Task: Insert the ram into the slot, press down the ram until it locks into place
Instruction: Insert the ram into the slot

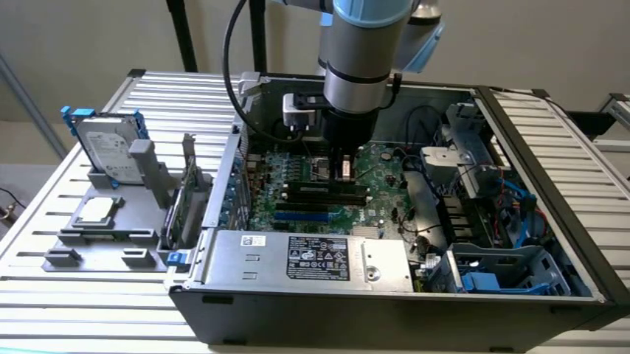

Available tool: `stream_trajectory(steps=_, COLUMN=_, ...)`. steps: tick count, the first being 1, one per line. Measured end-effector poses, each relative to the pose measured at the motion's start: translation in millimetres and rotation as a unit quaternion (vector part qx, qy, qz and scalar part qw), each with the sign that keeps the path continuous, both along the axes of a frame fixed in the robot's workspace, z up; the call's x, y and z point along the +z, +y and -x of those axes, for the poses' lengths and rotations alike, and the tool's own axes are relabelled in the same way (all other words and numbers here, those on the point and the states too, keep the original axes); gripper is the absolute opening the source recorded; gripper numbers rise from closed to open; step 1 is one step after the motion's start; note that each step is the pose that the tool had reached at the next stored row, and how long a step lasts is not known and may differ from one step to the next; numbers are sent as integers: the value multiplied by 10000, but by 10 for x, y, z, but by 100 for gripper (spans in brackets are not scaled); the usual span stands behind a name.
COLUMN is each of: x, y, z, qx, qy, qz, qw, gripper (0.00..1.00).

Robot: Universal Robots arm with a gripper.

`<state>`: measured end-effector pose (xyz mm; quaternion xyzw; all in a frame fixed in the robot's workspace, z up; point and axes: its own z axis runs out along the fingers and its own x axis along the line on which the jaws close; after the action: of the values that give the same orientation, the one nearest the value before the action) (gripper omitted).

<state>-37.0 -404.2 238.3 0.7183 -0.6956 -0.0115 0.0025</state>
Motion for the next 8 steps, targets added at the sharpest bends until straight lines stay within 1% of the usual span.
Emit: stream_trajectory(steps=8, x=-19, y=4, z=13, qx=4, qy=-11, qz=5, qw=10000, gripper=13)
